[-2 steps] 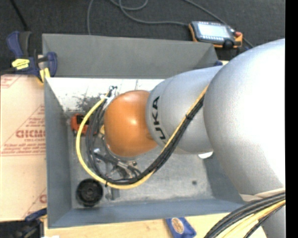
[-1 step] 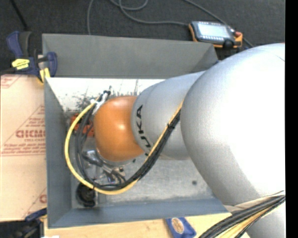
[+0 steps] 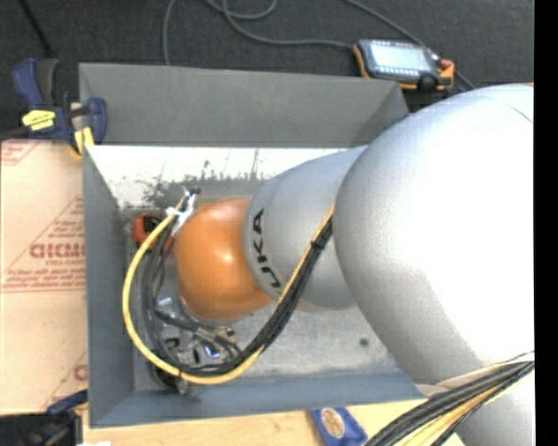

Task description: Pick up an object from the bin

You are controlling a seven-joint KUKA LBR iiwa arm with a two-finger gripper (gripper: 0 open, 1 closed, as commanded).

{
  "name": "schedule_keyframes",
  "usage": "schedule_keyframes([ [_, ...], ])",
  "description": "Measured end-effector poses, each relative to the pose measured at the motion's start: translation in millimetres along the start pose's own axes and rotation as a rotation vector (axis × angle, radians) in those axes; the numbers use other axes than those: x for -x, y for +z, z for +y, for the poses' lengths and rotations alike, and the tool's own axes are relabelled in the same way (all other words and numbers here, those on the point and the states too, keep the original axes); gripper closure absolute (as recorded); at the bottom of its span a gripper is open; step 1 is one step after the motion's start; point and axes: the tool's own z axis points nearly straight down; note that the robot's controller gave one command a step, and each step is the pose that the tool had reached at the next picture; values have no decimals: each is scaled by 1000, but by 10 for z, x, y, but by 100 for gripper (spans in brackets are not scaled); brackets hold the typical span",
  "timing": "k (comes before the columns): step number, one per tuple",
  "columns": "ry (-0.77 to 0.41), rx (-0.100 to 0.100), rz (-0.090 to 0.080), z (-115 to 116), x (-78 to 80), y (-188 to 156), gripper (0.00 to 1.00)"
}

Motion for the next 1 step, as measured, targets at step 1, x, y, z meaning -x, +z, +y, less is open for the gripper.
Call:
schedule_keyframes([
  [1, 209, 1, -2, 87, -30, 40, 100],
])
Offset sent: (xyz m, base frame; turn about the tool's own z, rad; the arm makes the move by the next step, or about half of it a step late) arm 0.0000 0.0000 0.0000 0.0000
